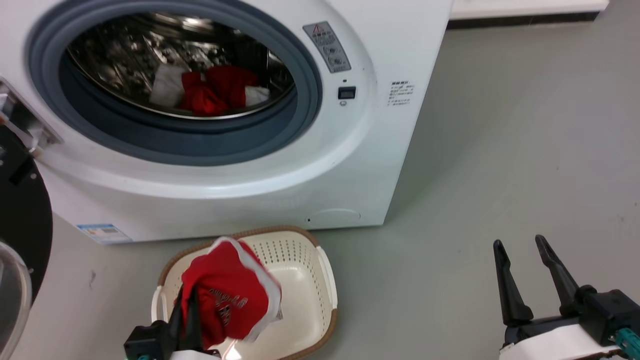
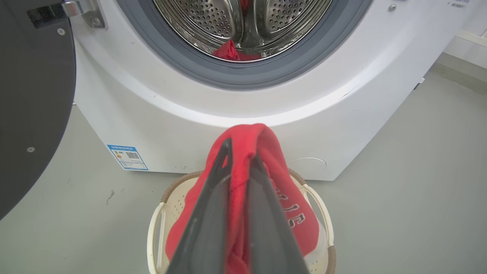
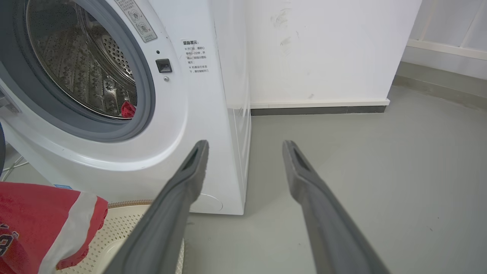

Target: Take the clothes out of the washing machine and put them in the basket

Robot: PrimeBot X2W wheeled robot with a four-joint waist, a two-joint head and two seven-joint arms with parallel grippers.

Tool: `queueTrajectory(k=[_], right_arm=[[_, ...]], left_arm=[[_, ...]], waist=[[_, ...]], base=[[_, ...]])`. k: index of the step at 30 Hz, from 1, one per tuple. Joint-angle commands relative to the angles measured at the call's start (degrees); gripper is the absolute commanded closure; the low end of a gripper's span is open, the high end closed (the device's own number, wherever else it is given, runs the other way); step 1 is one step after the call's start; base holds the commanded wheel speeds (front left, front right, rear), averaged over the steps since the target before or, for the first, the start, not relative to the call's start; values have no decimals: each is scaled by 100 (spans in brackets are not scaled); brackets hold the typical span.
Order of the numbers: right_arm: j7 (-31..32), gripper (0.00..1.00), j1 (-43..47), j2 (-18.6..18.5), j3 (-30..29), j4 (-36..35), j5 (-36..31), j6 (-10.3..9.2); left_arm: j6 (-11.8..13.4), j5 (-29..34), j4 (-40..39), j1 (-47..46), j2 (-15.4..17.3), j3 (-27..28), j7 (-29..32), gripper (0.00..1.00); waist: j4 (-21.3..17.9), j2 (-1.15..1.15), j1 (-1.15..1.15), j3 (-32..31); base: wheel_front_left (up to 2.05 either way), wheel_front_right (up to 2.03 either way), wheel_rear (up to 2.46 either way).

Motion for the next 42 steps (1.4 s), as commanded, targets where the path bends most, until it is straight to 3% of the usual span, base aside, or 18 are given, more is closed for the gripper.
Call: queueTrajectory(k=[1,9,16,28,34,41,42], right_arm=[[-26,0,-126,3,23,-7,33,-2],[-117,0,-608,3,139,49,42,-2],[-200,0,-1056,4,299,128,15,-2],[-405,0,-1573,3,585,341,121,-2],[-511,0,-1739,5,643,448,174,-2],[-584,0,-1838,4,663,637,181,-2],[-589,0,-1829,4,661,670,180,-2]], left_arm=[[57,-41,176,-170,-6,-39,-15,100],[111,-303,1379,-1094,-9,-8,-15,100],[-17,-435,2681,-2115,-8,91,-15,100],[-90,-691,4878,-3297,159,406,-15,100],[-110,-750,5535,-3665,341,486,-15,100],[-95,-793,5784,-3773,356,530,-15,100],[-75,-807,5780,-3739,344,549,-15,68]], waist=[[-8,0,0,333],[-63,0,0,1283],[-181,0,0,2023],[-559,0,0,2906],[-672,0,0,3225],[-663,0,0,3138],[-653,0,0,3068]], base=[[0,0,0],[0,0,0],[0,0,0],[0,0,0],[0,0,0],[0,0,0],[0,0,0]])
